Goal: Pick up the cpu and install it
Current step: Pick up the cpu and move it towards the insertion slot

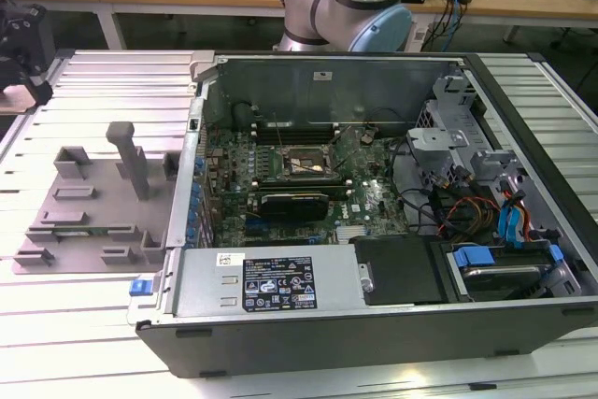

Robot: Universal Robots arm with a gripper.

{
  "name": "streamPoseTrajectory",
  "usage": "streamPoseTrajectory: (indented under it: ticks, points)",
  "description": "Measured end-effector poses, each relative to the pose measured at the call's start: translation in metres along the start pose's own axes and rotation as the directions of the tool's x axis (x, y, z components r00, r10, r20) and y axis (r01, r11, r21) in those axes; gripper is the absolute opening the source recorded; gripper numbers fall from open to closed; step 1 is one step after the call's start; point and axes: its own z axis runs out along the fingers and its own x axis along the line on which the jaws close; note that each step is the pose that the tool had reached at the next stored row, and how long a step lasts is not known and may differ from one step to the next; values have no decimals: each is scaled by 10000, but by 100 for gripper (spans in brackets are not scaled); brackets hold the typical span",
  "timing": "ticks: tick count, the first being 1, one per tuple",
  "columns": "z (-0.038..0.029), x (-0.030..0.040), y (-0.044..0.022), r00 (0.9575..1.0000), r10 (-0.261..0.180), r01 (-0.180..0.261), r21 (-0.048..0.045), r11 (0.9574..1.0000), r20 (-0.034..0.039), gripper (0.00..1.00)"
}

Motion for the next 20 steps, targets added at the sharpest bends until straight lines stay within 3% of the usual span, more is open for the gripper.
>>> streamPoseTrajectory:
  ticks: [12, 20]
  points:
    - [6, -196, 2, 10000, 0, 0, 0, 10000, 0, 54]
    - [13, -403, 4, 10000, 0, 0, 0, 10000, 0, 54]
